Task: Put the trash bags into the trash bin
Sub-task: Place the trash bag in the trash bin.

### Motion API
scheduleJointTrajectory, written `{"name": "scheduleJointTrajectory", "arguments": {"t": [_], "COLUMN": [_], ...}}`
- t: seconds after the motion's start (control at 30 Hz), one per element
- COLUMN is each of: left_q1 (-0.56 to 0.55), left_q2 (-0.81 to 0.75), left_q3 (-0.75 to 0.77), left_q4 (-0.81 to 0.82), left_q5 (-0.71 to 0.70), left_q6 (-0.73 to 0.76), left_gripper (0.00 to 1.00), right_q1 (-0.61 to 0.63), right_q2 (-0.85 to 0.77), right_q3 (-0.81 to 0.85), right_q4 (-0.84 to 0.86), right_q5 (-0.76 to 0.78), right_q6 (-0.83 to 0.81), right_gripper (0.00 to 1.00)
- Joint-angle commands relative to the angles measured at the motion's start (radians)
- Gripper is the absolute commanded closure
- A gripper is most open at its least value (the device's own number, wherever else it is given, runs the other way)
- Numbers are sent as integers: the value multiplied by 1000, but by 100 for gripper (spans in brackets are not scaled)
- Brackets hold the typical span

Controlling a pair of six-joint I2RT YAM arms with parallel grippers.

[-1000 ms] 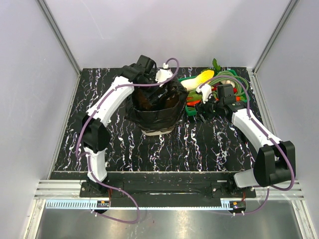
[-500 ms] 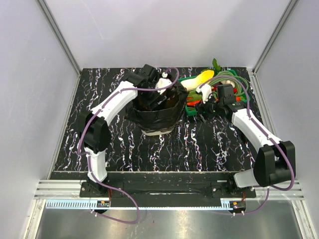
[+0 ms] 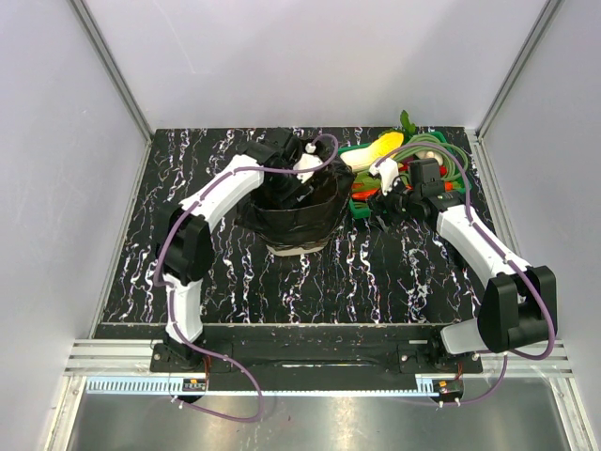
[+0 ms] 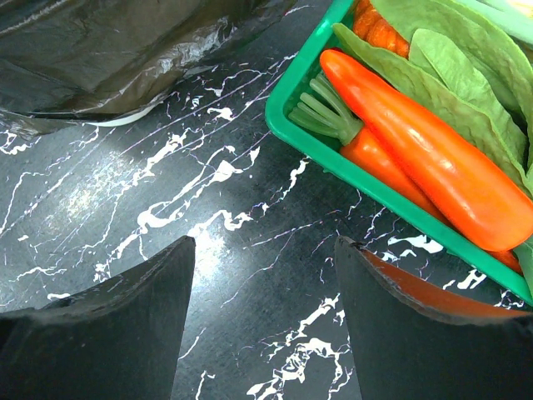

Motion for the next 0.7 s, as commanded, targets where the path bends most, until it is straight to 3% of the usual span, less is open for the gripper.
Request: {"name": "scheduleJointTrajectory", "arguments": {"t": [0.0, 0.67], "left_q1": [-4, -4], "left_q2": [28, 115], "left_q3": [-22, -12], "left_q4": [23, -17], "left_q5": [-29, -56], "left_q6": [16, 107], "left_gripper": [32, 30], "right_q1": [4, 4], "right_q2": [-11, -5], "right_q3": [6, 9], "right_q4": [8, 2], "right_q5": [0, 0], "right_q6": [-10, -7], "right_gripper": [26, 26]}}
